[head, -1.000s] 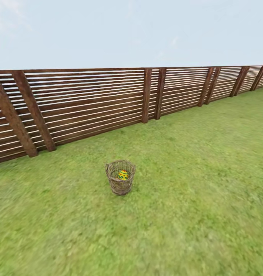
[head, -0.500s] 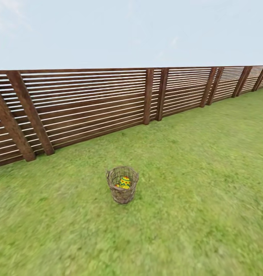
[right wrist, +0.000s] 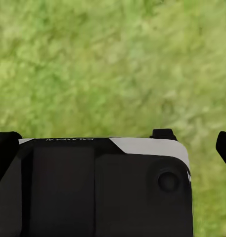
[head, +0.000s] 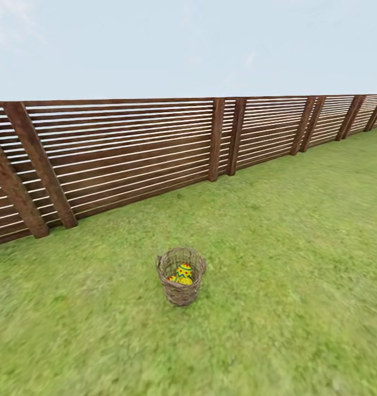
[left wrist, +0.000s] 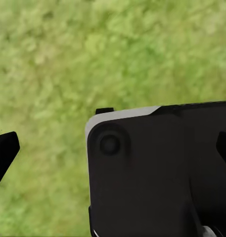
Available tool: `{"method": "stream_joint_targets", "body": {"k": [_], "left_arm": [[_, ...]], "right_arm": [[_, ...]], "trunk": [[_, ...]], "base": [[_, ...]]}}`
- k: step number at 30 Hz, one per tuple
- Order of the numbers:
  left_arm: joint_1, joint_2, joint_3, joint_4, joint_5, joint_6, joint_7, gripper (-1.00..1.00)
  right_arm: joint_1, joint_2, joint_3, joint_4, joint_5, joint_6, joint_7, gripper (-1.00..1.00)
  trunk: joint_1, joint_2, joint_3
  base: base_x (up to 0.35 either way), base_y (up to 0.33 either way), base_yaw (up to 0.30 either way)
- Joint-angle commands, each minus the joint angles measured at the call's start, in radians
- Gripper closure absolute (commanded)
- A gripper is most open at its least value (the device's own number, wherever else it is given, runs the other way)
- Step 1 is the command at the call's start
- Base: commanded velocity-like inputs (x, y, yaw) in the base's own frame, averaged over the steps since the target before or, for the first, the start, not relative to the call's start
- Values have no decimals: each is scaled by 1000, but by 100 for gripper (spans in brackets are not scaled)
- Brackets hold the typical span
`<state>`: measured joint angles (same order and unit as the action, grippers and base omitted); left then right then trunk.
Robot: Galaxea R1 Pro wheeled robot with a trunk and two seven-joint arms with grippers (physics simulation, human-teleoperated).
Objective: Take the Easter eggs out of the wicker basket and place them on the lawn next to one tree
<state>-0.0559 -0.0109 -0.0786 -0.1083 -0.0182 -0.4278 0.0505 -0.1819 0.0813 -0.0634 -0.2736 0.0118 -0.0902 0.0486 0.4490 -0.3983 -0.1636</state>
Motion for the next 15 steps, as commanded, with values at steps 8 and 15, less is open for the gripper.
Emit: {"method": "stream_joint_targets", "body": {"k": [8,15], "left_arm": [[-1,0,-7,1,-2,-3,5,-100],[-1,0,-7,1,-2,-3,5,-100]], "right_arm": [[-1,0,-6,1,2,-3,5,-100],[-1,0,-6,1,2,-3,5,-100]], "trunk": [[1,-2,-2],[1,-2,-2]], "base": [[305,147,0],[305,137,0]]}}
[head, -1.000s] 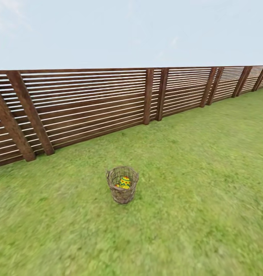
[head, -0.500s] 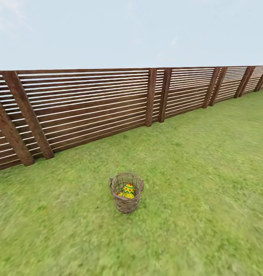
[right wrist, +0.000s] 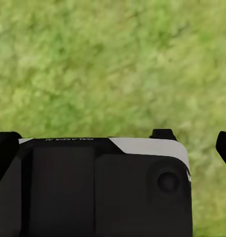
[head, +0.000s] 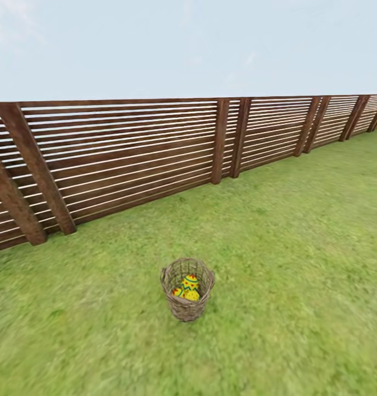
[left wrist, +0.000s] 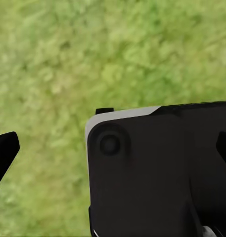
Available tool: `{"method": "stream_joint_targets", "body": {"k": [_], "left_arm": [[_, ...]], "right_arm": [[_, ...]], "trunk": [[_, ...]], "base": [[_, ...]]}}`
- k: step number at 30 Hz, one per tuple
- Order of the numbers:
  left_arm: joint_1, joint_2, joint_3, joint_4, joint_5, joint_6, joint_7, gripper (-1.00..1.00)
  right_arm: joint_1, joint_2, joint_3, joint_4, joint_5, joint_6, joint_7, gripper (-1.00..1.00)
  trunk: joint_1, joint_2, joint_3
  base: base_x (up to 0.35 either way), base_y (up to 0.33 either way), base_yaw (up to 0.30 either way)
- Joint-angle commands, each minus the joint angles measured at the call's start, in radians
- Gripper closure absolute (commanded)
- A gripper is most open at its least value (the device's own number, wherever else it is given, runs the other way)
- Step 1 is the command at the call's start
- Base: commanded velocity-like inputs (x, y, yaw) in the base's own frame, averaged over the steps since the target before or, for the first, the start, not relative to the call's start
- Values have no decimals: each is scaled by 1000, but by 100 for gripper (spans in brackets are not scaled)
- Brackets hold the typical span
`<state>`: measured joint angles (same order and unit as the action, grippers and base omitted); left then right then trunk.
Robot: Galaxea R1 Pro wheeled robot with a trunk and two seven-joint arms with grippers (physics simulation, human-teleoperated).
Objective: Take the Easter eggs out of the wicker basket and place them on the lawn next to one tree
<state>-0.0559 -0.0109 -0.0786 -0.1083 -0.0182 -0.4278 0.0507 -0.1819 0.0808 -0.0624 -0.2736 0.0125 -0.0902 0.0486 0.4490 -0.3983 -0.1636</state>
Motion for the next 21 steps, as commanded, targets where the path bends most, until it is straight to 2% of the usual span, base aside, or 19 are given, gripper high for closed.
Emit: {"method": "stream_joint_targets", "body": {"k": [1,21], "left_arm": [[-1,0,-7,1,-2,-3,5,-100],[-1,0,-9,1,-2,-3,5,-100]], "right_arm": [[-1,1,-7,1,1,-3,5,-100],[-1,1,-7,1,2,-3,5,-100]], "trunk": [[1,-2,-2],[1,-2,-2]], "base": [[305,101,0],[305,67,0]]}}
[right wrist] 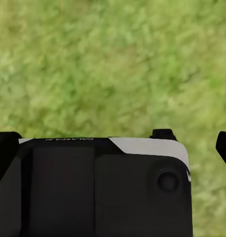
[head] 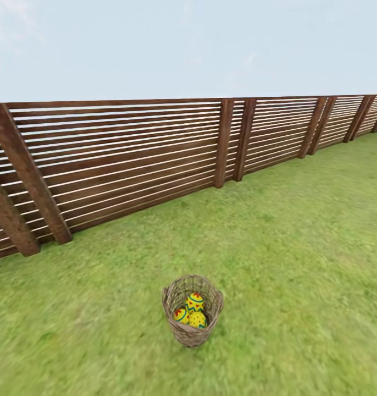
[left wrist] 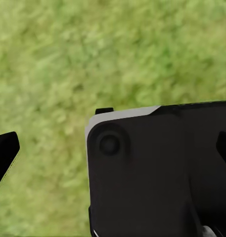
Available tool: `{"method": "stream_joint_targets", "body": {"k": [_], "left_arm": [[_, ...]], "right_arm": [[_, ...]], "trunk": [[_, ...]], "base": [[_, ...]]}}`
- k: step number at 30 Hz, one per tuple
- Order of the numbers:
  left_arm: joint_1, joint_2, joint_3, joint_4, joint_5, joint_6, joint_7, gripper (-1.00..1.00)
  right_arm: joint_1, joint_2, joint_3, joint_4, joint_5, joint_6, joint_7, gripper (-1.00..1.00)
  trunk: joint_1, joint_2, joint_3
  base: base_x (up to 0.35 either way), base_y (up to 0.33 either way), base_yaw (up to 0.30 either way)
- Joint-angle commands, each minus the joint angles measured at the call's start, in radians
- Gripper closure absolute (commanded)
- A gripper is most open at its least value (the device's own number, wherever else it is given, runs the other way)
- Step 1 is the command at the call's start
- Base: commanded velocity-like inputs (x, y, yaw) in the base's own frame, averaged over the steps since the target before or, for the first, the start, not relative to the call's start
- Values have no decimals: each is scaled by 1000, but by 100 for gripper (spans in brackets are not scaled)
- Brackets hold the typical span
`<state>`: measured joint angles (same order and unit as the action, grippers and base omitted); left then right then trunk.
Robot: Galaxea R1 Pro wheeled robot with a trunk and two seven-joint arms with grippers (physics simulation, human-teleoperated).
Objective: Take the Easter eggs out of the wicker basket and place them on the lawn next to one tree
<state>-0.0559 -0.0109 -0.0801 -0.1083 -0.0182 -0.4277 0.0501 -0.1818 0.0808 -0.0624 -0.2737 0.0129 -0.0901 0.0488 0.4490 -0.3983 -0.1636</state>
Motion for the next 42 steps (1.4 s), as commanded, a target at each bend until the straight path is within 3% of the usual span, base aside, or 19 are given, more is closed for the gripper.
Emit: {"method": "stream_joint_targets", "body": {"k": [1,17,29,33,37,38,39,42], "left_arm": [[-1,0,-7,1,-2,-3,5,-100],[-1,1,-7,1,-1,-7,5,-100],[-1,2,-7,-1,1,-8,4,-100],[-1,2,-6,-1,1,-8,4,-100],[-1,2,-6,-1,1,-8,4,-100],[-1,2,-6,-1,1,-8,4,-100],[-1,2,-6,-1,1,-8,4,-100],[-1,2,-6,-1,1,-7,4,-100]], "right_arm": [[-1,1,-7,1,1,-3,5,-100],[-1,1,-7,1,2,-3,6,-100],[0,-8,-14,-8,-4,-5,6,-100],[1,-37,-45,-45,-24,-5,10,-100],[1,-55,-139,-164,-61,34,15,-100],[1,-56,-153,-195,-65,57,15,-100],[1,-56,-174,-263,-70,126,15,-100],[1,-55,-194,-365,-74,259,12,-100]], "trunk": [[1,-2,-2],[1,-2,-2],[1,-2,-2],[1,-2,-2],[1,-2,-2],[1,-2,-2],[1,-2,-2],[1,-2,-2]], "base": [[305,10,0],[286,1,0],[60,0,0],[5,0,0],[2,0,0],[0,0,0],[0,0,0],[0,0,0]]}}
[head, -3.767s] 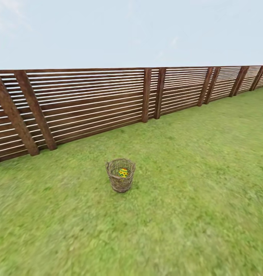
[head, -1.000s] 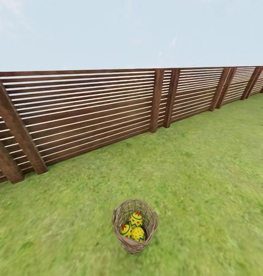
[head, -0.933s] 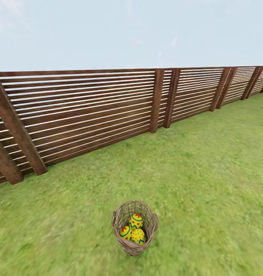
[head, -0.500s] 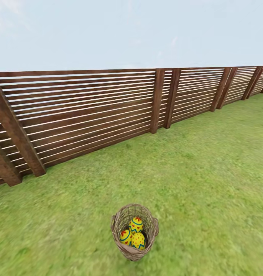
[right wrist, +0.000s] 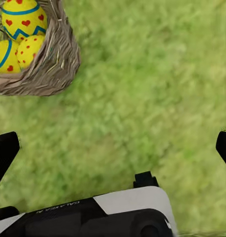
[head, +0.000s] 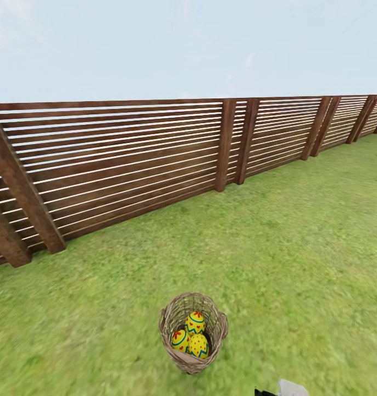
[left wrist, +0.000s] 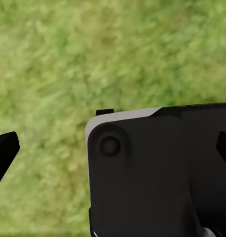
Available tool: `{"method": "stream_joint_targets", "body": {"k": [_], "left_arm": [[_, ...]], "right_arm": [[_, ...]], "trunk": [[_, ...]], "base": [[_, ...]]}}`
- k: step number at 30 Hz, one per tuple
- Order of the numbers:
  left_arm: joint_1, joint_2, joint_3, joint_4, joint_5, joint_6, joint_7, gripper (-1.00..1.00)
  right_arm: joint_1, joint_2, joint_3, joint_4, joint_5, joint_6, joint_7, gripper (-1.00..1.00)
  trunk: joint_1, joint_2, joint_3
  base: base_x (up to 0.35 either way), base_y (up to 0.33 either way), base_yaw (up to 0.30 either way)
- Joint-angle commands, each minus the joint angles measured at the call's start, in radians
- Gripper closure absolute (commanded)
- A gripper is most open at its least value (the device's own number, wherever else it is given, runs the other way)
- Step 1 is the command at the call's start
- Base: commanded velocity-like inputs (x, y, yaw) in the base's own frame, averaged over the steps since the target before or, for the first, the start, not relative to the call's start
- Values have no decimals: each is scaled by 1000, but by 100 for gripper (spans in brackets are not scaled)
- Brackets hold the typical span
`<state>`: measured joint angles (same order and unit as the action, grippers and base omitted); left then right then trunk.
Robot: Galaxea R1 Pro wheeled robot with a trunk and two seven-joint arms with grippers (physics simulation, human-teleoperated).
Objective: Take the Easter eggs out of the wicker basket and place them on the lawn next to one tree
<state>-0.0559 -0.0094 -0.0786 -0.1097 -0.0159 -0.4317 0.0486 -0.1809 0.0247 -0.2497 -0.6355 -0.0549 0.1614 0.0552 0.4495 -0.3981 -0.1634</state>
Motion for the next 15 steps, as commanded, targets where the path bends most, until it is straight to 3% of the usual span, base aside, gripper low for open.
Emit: {"method": "stream_joint_targets", "body": {"k": [1,4,6,15], "left_arm": [[-1,0,-8,1,-2,-4,5,-100],[-1,0,-7,1,-2,-3,5,-100],[-1,0,-7,1,-2,-3,5,-100],[-1,1,-8,1,-1,-3,5,-100]], "right_arm": [[-1,3,-9,-33,-6,49,4,-100],[-8,15,-6,-120,-6,173,-9,-100],[-12,25,0,-142,-7,207,-26,-100],[-26,45,11,-165,-14,246,-89,-100]], "trunk": [[1,-2,-2],[1,-2,-2],[1,-2,-2],[1,-2,-2]], "base": [[0,0,0],[0,0,0],[18,4,0],[144,83,0]]}}
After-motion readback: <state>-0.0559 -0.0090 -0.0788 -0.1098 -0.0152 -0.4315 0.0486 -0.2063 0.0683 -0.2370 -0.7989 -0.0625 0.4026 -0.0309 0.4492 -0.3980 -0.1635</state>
